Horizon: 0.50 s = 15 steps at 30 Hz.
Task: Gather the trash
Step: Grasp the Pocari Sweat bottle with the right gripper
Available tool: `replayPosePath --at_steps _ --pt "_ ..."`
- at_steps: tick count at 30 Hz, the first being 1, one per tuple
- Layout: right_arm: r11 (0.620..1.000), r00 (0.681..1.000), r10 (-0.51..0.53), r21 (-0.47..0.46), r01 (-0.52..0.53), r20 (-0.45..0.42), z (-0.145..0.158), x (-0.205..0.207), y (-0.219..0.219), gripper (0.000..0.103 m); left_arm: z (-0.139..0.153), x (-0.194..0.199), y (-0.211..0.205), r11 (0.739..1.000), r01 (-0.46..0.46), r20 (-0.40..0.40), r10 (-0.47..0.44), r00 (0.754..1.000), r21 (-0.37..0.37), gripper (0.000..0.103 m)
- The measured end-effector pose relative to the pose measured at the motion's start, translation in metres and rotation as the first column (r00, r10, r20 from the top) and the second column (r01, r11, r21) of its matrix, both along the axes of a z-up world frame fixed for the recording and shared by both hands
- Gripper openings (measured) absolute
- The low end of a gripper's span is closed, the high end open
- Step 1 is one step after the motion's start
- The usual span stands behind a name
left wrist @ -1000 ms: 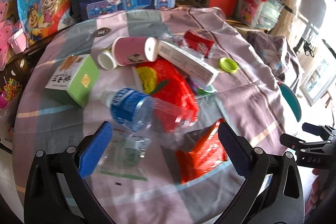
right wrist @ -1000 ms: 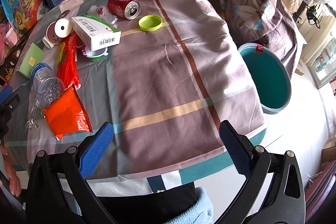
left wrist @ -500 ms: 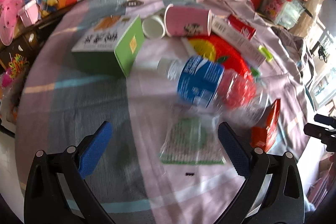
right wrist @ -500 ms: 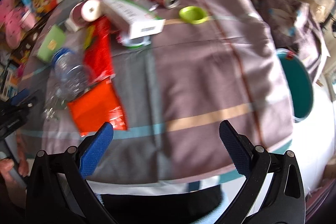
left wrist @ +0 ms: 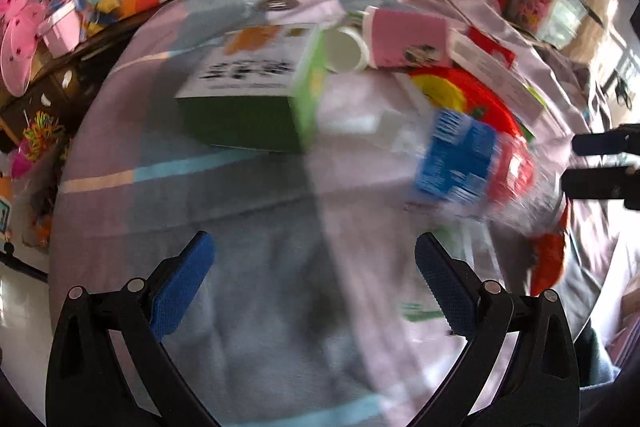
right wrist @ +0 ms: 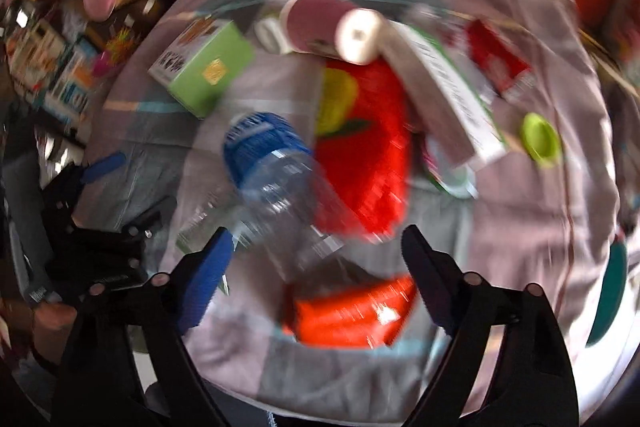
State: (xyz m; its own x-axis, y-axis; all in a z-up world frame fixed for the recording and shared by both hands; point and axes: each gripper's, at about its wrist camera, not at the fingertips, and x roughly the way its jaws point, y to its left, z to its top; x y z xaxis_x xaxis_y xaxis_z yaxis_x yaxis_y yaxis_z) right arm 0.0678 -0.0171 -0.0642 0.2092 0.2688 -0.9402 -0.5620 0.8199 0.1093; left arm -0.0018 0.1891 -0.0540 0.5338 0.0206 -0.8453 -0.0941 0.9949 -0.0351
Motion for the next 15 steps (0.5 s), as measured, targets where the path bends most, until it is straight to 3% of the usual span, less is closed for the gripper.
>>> replayPosePath --at_steps 4,10,13,15 --pt "0.996 0.997 0.058 -0.058 -0.061 -0.046 -0.016 0.017 0.028 0.082 0.009 0.014 0.032 0.999 -0.035 -0.005 0.035 0.999 -0.006 0.100" --pt "0.989 0.992 0.074 -0.121 -0.086 -0.103 -0.040 0.036 0.051 0.080 0.016 0.038 0.056 1.000 -0.010 -0.023 0.010 1.000 -0.016 0.100" --pt "0.988 0.990 0.081 -0.118 -0.095 -0.119 -0.048 0.038 0.059 0.067 0.020 0.049 0.068 0.999 -0.012 -0.023 0.011 1.000 -0.052 0.100" --pt "0.988 0.992 0.091 -0.116 -0.102 -0.091 -0.046 0.037 0.066 0.067 0.025 0.052 0.071 0.997 -0.002 -0.008 0.002 1.000 -0.071 0.100"
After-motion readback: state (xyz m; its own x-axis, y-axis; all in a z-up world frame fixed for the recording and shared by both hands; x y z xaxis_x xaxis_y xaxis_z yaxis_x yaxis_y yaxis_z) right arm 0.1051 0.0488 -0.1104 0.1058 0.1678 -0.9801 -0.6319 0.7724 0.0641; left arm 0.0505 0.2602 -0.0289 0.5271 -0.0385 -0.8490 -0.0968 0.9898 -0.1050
